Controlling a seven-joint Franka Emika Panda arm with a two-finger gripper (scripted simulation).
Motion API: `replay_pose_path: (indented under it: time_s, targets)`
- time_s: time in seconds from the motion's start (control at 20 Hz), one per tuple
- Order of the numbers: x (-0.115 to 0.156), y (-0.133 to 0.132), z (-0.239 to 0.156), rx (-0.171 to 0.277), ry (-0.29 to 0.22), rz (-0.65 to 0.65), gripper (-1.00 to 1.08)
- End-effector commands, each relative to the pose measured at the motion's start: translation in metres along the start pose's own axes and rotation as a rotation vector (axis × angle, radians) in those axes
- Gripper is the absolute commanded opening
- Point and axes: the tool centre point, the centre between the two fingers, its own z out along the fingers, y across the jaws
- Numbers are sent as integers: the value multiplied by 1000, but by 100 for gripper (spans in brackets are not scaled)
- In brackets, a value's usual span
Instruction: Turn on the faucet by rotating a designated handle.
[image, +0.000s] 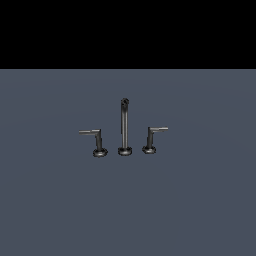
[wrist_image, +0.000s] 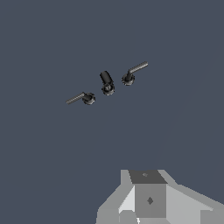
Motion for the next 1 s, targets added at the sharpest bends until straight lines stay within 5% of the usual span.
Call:
replay_pose_path:
  time_s: [0.0,0.95]
  targets:
    - [14,-5,20,-2,0,68,-100]
    - [122,-10,155,-18,1,533,-100]
